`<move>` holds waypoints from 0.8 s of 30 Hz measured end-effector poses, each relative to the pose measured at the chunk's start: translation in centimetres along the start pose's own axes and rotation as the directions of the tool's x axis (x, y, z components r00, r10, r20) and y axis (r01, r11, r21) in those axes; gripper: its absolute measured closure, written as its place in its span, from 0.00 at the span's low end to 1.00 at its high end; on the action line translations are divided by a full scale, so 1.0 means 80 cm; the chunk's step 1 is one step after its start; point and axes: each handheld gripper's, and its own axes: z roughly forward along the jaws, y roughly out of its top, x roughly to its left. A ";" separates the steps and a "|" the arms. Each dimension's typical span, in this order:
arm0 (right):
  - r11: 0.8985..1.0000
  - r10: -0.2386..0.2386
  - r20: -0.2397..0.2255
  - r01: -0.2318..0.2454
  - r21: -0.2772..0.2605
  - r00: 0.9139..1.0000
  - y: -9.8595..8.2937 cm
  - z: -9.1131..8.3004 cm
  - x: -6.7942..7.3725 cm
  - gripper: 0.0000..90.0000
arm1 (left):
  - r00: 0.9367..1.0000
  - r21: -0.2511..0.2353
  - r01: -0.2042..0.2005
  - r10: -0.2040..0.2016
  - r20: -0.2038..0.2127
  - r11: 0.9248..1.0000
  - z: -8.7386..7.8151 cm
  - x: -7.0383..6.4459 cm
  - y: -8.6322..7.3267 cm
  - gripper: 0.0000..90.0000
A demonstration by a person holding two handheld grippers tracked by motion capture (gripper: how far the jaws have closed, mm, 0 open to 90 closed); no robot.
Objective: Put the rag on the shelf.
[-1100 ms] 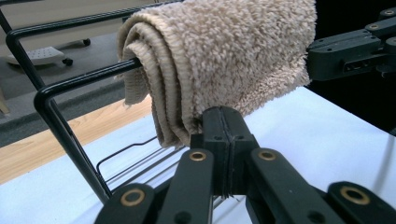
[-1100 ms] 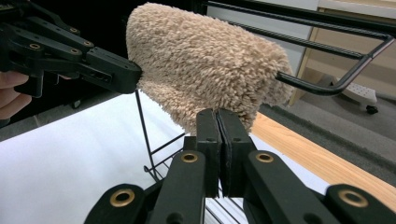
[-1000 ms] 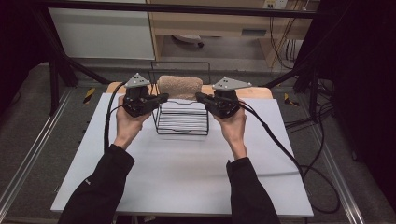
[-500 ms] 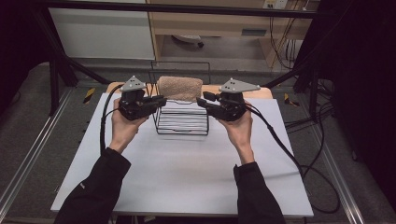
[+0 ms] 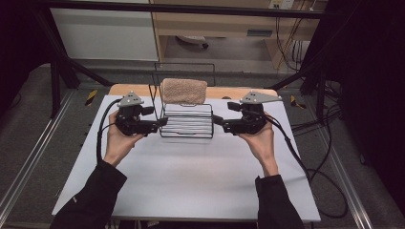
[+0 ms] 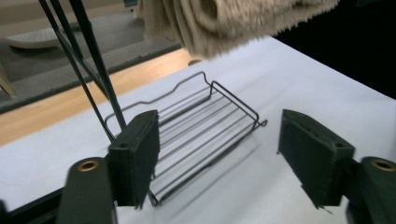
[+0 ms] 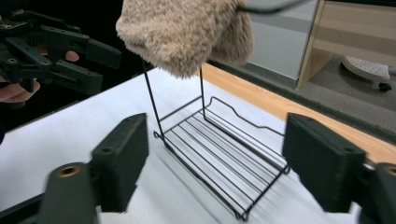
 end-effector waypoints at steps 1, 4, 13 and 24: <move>1.000 -0.001 0.001 0.001 0.003 1.000 -0.004 -0.002 -0.002 0.18 | 1.000 0.006 -0.001 0.001 0.001 1.000 0.000 0.001 -0.005 0.28; 1.000 0.010 0.009 -0.010 0.008 1.000 -0.015 -0.007 -0.007 0.13 | 1.000 0.024 -0.010 0.010 -0.001 1.000 0.001 0.002 -0.018 0.25; 0.998 0.064 0.025 -0.065 0.021 0.998 -0.054 -0.020 -0.022 0.02 | 1.000 0.049 -0.013 0.012 0.013 0.999 0.000 0.002 -0.058 0.18; 0.993 0.081 0.040 -0.085 0.087 0.996 -0.108 -0.028 -0.032 0.01 | 1.000 0.086 0.004 -0.004 -0.006 0.996 -0.004 0.007 -0.113 0.12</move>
